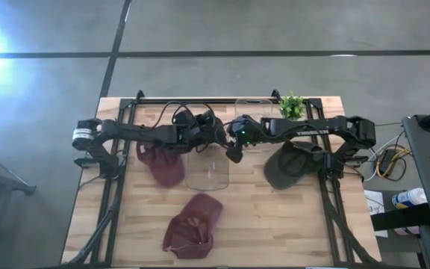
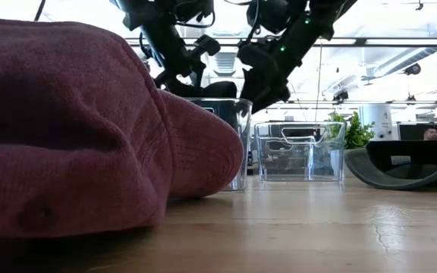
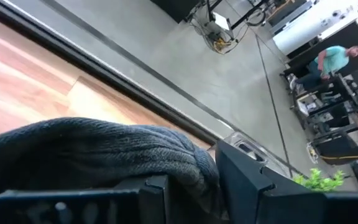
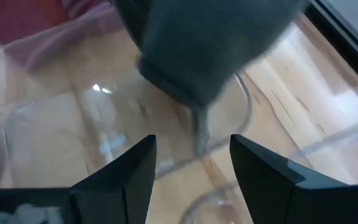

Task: Pick & Place hat
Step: Put the left black cap into the left transparent bin

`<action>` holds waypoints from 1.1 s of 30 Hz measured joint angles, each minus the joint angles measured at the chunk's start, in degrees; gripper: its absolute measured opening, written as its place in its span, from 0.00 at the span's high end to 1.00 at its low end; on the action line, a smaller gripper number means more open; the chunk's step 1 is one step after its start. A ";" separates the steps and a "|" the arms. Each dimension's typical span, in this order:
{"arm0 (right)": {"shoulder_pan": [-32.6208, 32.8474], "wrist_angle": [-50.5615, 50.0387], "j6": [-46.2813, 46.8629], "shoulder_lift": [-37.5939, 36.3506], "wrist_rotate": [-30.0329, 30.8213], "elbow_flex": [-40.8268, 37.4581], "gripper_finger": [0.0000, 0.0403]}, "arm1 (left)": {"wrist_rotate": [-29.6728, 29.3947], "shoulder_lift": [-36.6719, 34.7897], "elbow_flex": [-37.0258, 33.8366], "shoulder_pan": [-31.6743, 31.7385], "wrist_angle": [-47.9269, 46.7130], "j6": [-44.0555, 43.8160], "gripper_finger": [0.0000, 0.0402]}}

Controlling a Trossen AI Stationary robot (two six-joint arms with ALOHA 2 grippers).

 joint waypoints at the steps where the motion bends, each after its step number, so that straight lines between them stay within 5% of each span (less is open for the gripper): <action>1: 0.00 0.67 -0.52 0.14 -0.04 0.00 0.50 | 0.23 0.12 -0.11 0.00 0.02 -0.26 0.74; 11: -0.65 3.69 -2.58 2.05 -0.24 0.07 0.52 | 0.40 0.28 -1.84 -0.16 1.81 -4.24 0.74; 28: -0.60 3.61 -3.05 2.99 -0.59 0.07 0.94 | 2.39 0.30 -1.91 -0.26 6.51 3.93 0.74; 33: -0.59 3.63 -4.14 2.97 -0.34 0.07 0.95 | 1.51 0.30 -1.93 -0.28 6.57 -1.86 0.74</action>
